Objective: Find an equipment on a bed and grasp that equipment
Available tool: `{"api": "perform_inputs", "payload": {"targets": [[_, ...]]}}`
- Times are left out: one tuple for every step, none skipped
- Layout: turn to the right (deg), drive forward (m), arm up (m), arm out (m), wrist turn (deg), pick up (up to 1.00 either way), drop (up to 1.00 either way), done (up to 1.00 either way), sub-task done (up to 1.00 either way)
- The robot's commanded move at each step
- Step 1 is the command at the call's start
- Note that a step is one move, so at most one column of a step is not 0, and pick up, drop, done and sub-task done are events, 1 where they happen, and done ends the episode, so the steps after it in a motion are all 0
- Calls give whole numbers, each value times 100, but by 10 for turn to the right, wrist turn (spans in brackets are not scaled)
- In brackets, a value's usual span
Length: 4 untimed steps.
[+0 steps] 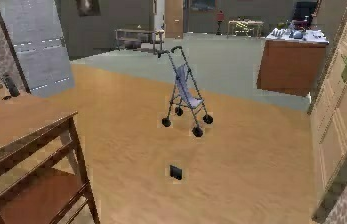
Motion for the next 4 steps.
{"api": "perform_inputs", "payload": {"targets": [[300, 0, 0, 0, 0, 0, 0, 0, 0], [0, 100, 0, 0, 0, 0, 0, 0, 0], [0, 100, 0, 0, 0, 0, 0, 0, 0], [-30, 0, 0, 0, 0, 0, 0, 0, 0]]}}
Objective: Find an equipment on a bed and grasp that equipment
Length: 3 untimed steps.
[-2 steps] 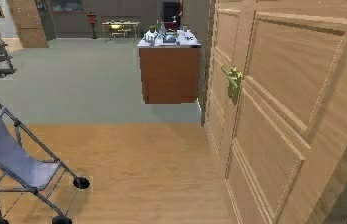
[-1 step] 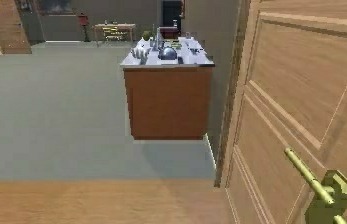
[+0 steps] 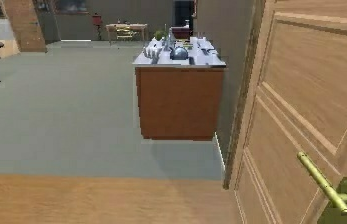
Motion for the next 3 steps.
{"api": "perform_inputs", "payload": {"targets": [[0, 70, 0, 0, 0, 0, 0, 0, 0], [-450, 0, 0, 0, 0, 0, 0, 0, 0], [-270, 0, 0, 0, 0, 0, 0, 0, 0]]}}
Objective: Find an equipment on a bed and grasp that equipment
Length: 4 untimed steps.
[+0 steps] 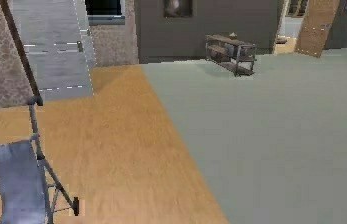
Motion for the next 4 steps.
{"api": "perform_inputs", "payload": {"targets": [[0, 45, 0, 0, 0, 0, 0, 0, 0], [-150, 0, 0, 0, 0, 0, 0, 0, 0], [0, 100, 0, 0, 0, 0, 0, 0, 0], [0, 100, 0, 0, 0, 0, 0, 0, 0]]}}
